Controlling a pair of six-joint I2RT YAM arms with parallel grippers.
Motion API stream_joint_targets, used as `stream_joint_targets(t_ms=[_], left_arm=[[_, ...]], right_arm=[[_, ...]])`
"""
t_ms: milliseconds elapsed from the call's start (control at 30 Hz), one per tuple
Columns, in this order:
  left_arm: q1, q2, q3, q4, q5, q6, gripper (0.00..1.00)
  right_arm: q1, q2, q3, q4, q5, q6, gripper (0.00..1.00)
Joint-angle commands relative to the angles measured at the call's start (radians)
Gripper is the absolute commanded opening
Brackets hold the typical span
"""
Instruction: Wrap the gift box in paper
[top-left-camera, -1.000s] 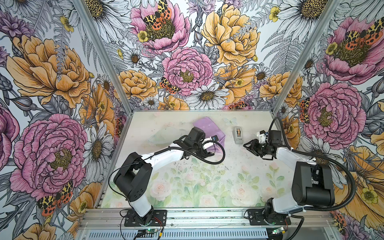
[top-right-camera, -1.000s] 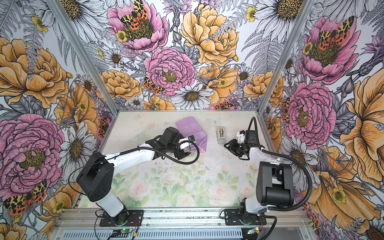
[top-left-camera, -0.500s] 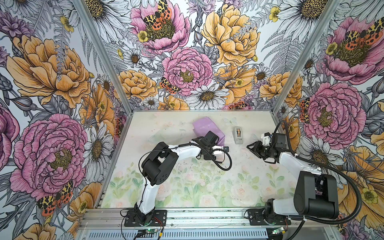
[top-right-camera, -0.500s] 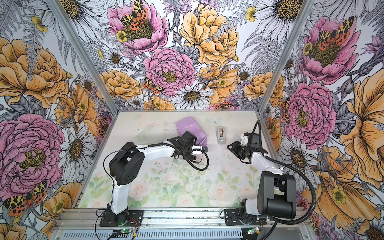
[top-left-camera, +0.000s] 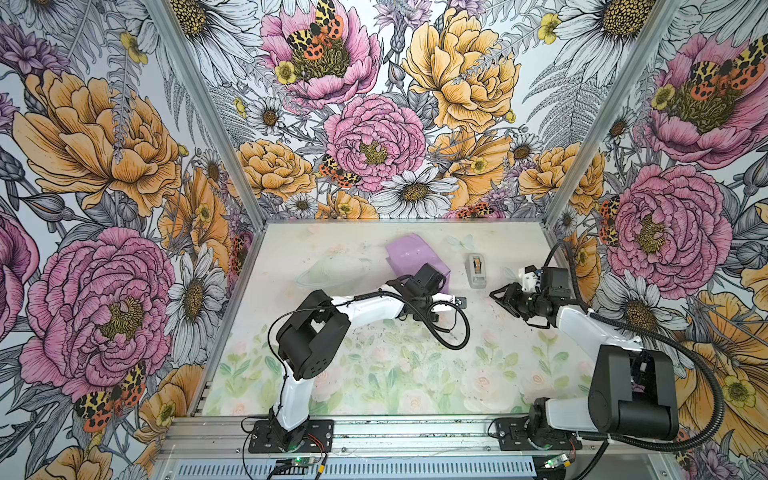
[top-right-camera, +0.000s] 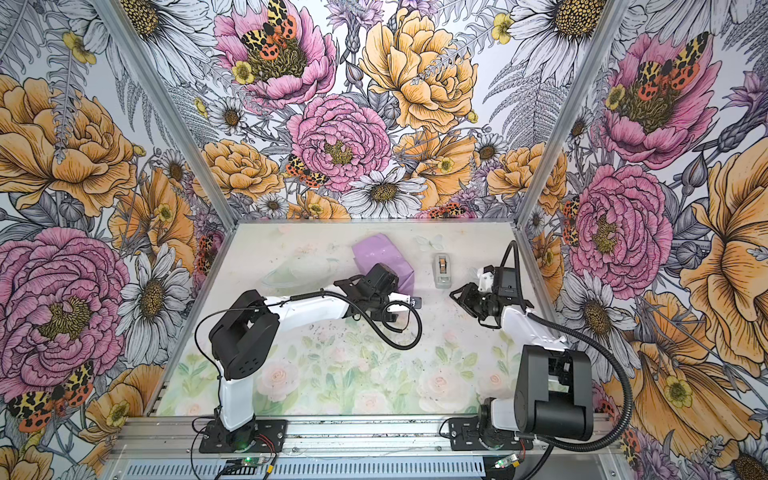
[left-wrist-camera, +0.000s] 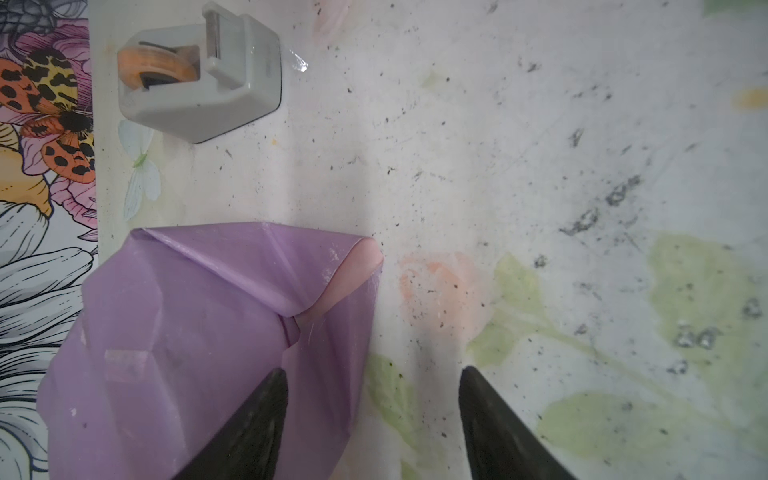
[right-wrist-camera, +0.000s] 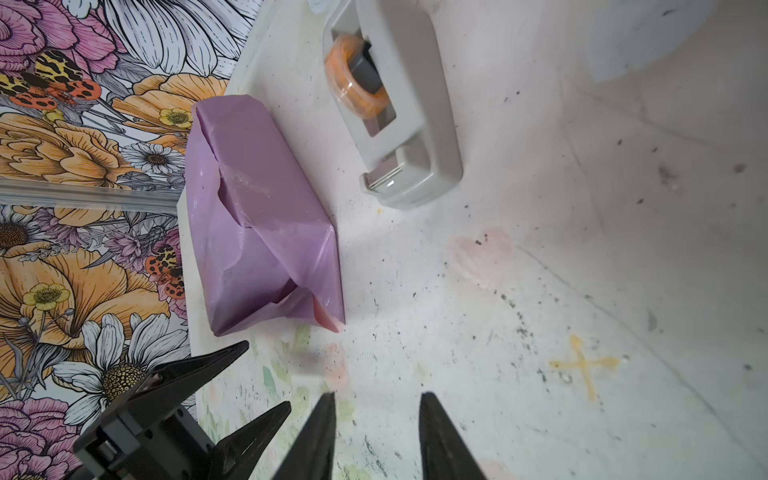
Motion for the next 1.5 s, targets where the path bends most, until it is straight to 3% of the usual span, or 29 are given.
stream_joint_targets(t_ms=[0,200,467,800,967,1200,1467], left_arm=[[0.000,0.034,0.027,0.005,0.013,0.038,0.60],[0.003,0.126,0.106,-0.017,-0.039,0.036,0.46],[0.009,0.201,0.167,-0.017,-0.094,-0.001,0.46],[0.023,0.241,0.184,-0.019,-0.087,-0.009,0.41],[0.030,0.246,0.186,-0.017,-0.068,-0.018,0.32],[0.044,0.252,0.195,-0.017,-0.044,-0.046,0.10],[0.066,0.227,0.191,-0.018,0.023,-0.090,0.00]], right_arm=[[0.005,-0.044,-0.016,0.031,-0.022,0.007,0.36],[0.010,-0.059,-0.037,0.049,-0.038,0.027,0.36],[0.025,-0.058,-0.041,0.050,-0.045,0.026,0.36],[0.051,-0.030,-0.033,0.051,-0.054,0.036,0.36],[0.079,0.008,-0.015,0.049,-0.050,0.044,0.37],[0.110,0.048,0.002,0.071,-0.035,0.083,0.38],[0.180,0.143,0.044,0.140,-0.030,0.180,0.39]])
